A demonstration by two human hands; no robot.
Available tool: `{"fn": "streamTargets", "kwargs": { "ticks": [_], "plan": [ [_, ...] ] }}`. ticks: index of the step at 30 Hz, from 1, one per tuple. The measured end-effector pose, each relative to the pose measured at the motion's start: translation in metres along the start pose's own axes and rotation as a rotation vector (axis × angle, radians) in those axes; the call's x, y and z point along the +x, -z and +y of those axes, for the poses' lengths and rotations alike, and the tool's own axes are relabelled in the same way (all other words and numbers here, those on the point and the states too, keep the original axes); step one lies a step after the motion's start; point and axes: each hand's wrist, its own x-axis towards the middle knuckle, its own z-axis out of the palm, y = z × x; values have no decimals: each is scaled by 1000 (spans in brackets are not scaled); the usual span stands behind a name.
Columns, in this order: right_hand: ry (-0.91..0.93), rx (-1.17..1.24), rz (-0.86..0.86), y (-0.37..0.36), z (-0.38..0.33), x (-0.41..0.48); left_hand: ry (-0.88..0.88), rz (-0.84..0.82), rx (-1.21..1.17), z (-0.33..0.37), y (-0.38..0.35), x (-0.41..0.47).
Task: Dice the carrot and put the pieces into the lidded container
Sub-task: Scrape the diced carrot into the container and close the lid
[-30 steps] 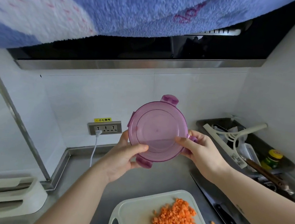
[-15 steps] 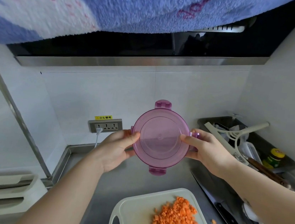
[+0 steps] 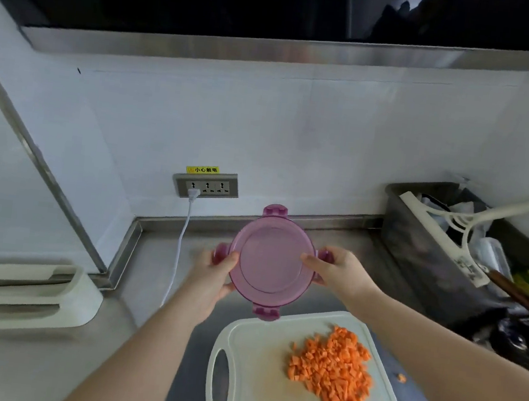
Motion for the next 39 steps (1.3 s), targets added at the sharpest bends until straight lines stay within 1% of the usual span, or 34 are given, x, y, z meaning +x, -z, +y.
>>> {"fn": "streamTargets", "kwargs": {
  "ticks": [5, 8, 11, 12, 14, 16, 17, 19, 21, 22, 24, 26, 27, 29, 32, 34, 37, 38, 39],
  "plan": [
    [-175, -18, -98, -34, 31, 37, 119, 147, 74, -39, 18, 21],
    [-256, -40, -176, -45, 47, 55, 180, 149, 30, -50, 25, 34],
    [-251, -87, -211, -52, 55, 64, 232, 171, -24, -51, 23, 41],
    [-237, -118, -219, -52, 55, 66, 239, 189, 4, -51, 22, 42],
    [-176, -193, -218, -48, 49, 69, 211, 230, 155, -49, 18, 44],
    [-91, -203, -173, -41, 41, 72, 130, 241, 265, -44, 13, 45],
    [-68, -130, -148, -37, 37, 72, 86, 226, 279, -40, 10, 45],
    [-73, 169, -106, -23, 31, 73, -2, 161, 286, -31, 3, 38],
    [-101, 437, -4, -7, 34, 71, -46, 141, 345, -32, 2, 31],
    [-124, 509, 88, 2, 40, 71, -45, 148, 403, -38, 3, 26],
    [-190, 599, 262, 16, 55, 71, 17, 172, 520, -56, 5, 15],
    [-262, 603, 355, 22, 72, 73, 91, 184, 581, -76, 6, 1],
    [-295, 591, 374, 21, 80, 74, 117, 187, 612, -85, 7, -3],
    [-349, 590, 358, 17, 91, 78, 155, 180, 667, -96, 8, -12],
    [-414, 669, 241, 10, 98, 81, 198, 154, 728, -104, 12, -17],
    [-461, 664, 172, 9, 97, 79, 236, 152, 740, -107, 17, -19],
    [-516, 537, 124, 18, 104, 70, 273, 159, 740, -110, 21, -24],
    [-519, 460, 113, 23, 108, 65, 278, 156, 754, -111, 21, -25],
    [-504, 317, 102, 28, 113, 60, 283, 148, 772, -112, 20, -27]
  ]
}}
